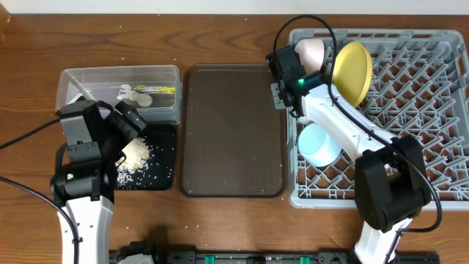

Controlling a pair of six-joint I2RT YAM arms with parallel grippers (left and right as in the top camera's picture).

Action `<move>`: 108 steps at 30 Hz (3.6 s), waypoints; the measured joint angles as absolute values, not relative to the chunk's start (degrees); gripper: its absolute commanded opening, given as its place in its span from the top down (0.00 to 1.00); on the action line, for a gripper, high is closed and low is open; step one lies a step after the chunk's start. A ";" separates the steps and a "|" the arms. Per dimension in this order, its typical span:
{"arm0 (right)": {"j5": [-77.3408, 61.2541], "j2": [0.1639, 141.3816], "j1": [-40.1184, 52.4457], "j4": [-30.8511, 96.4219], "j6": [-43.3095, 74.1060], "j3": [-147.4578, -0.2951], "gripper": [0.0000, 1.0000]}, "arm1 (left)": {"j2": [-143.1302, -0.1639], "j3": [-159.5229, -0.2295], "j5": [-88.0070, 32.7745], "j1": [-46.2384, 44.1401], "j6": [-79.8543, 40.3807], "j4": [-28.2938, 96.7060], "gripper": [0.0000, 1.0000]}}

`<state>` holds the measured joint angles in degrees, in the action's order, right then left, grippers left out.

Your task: Sort waste into correct bins and load items into the dishwasher rack

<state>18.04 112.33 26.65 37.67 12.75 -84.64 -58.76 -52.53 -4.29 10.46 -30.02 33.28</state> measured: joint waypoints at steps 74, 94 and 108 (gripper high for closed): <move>14.55 97.91 26.85 40.64 14.41 -91.46 0.01 | -58.76 -52.53 -4.29 10.46 -30.02 33.28 0.06; 11.11 56.73 16.71 23.94 14.41 -57.78 0.01 | -58.76 -52.53 -4.27 10.46 -30.02 33.23 0.07; 4.27 21.08 7.88 6.87 15.18 -21.69 0.01 | -58.76 -52.53 -4.29 10.46 -30.02 33.28 0.07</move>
<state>4.27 21.08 7.88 6.87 15.18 -21.69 -58.76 -52.53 -4.29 10.46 -30.02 33.28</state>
